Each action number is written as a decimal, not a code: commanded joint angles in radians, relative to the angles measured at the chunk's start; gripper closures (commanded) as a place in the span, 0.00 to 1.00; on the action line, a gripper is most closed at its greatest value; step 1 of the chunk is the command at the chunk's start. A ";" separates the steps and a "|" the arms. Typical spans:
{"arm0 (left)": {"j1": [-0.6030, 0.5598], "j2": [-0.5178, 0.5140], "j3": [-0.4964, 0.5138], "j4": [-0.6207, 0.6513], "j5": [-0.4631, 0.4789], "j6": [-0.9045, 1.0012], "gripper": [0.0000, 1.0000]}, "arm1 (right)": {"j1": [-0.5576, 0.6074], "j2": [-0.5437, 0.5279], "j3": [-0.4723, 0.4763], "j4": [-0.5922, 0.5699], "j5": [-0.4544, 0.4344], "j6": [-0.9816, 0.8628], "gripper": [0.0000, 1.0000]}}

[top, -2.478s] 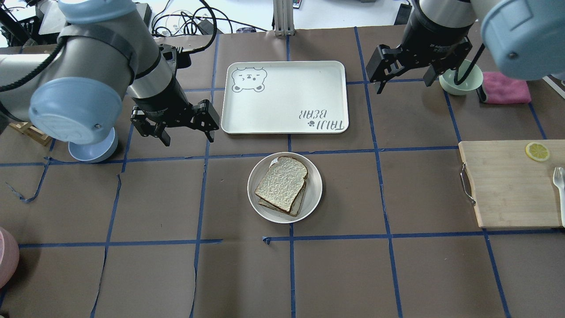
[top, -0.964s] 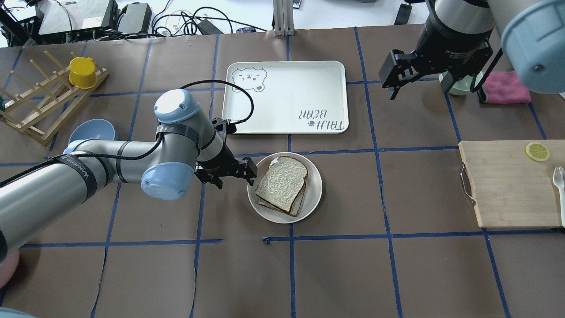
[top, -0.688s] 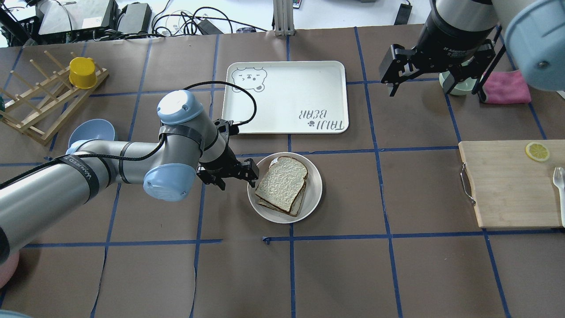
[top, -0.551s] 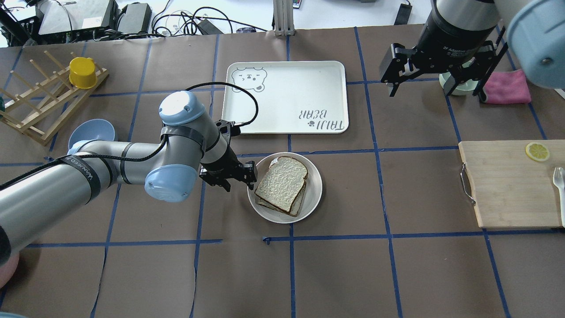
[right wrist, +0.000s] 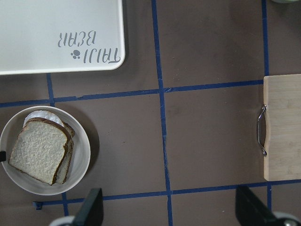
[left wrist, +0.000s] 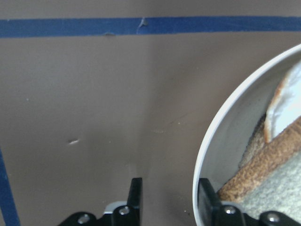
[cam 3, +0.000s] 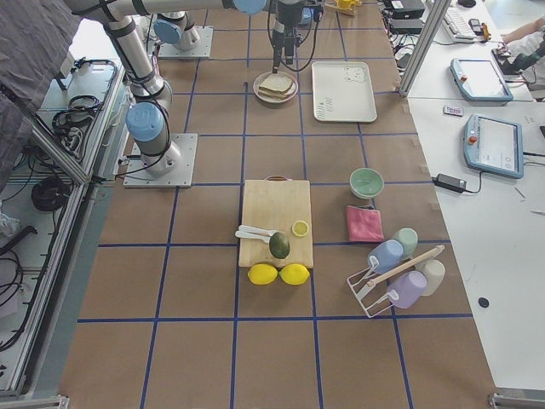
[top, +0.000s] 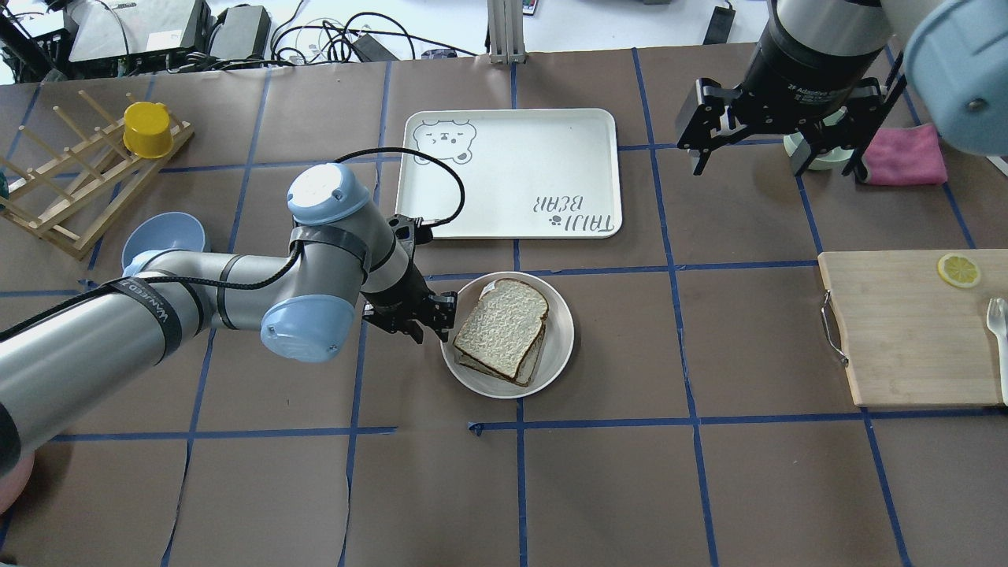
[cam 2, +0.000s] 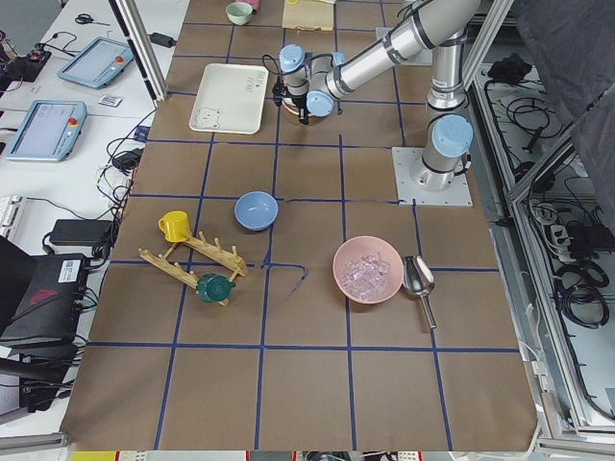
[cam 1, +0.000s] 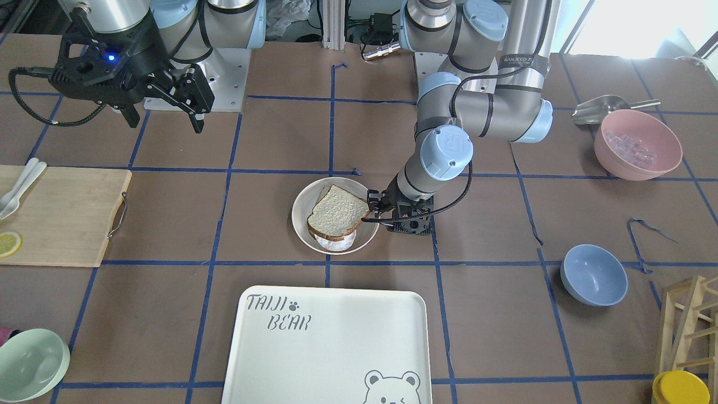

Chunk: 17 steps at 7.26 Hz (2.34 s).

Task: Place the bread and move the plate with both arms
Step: 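Slide the plate with the left gripper onto the bear tray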

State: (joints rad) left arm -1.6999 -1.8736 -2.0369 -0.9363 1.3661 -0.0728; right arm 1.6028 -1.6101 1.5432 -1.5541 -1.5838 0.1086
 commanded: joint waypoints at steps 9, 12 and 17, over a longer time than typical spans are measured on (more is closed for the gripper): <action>0.111 -0.001 0.158 -0.013 -0.213 -0.082 1.00 | -0.003 0.001 0.000 0.002 -0.001 -0.001 0.00; 0.118 -0.190 0.416 -0.082 -0.211 -0.078 1.00 | -0.003 0.003 0.003 0.000 -0.010 -0.010 0.00; 0.118 -0.413 0.661 -0.125 -0.203 -0.088 1.00 | -0.001 0.003 0.001 -0.009 -0.008 -0.013 0.00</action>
State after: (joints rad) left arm -1.5808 -2.2538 -1.3881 -1.0597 1.1645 -0.1610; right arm 1.6010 -1.6076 1.5448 -1.5614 -1.5924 0.0961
